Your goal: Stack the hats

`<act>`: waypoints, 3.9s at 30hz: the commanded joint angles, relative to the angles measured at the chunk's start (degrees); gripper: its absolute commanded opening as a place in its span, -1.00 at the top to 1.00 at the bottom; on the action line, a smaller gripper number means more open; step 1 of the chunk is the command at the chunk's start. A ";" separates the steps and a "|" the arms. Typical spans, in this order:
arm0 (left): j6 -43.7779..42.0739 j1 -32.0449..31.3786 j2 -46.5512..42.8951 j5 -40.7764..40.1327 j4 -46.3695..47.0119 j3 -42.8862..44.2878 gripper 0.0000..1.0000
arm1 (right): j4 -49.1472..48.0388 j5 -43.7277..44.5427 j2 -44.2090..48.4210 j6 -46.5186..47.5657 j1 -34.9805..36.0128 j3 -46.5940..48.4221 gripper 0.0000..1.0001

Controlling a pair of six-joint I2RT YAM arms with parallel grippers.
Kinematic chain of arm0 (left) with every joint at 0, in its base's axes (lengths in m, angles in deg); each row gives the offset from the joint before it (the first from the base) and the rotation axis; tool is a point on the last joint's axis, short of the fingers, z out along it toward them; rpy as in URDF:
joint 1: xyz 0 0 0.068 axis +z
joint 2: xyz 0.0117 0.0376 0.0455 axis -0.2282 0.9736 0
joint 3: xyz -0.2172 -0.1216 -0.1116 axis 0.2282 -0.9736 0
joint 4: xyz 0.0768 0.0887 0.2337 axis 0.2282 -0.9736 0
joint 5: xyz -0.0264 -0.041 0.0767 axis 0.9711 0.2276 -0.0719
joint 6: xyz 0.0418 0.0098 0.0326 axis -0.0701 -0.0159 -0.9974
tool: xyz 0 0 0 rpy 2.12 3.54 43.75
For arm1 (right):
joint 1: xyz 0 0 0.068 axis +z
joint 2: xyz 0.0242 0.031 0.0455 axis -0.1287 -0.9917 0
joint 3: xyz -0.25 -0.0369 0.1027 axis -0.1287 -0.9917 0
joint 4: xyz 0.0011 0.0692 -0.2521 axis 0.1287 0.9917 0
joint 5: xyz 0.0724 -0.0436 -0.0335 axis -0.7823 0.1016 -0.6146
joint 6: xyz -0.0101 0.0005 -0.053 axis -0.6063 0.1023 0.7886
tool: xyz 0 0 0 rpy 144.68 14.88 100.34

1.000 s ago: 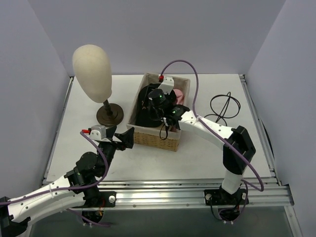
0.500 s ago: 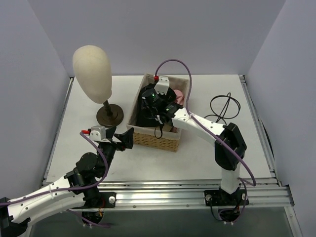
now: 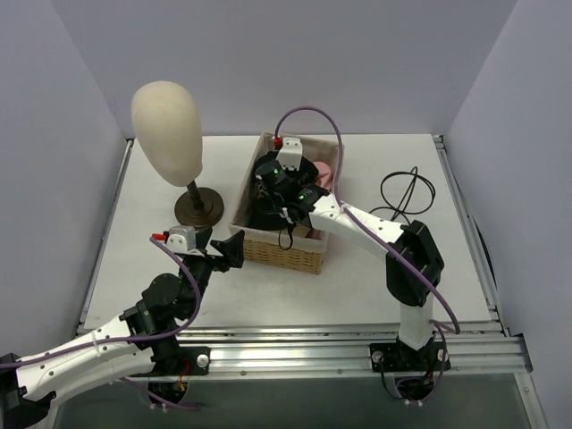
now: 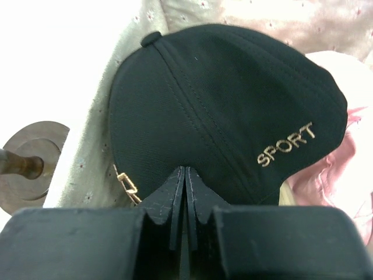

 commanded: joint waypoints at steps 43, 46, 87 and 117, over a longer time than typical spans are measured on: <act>0.02 -0.08 0.64 -0.85 2.85 0.19 -0.92 | -8.90 -11.01 1.44 16.08 -5.43 -0.30 0.35; 0.11 -0.08 0.81 -0.76 2.93 0.10 -0.92 | -8.11 -11.54 0.74 16.17 -5.60 0.31 0.35; 1.17 0.01 3.19 0.99 3.29 0.45 -0.92 | -3.28 -14.88 48.27 26.98 -21.24 -12.76 1.00; 0.82 -0.08 7.32 2.75 2.67 2.21 -0.92 | -17.25 -56.20 54.52 14.41 -62.55 -41.25 1.00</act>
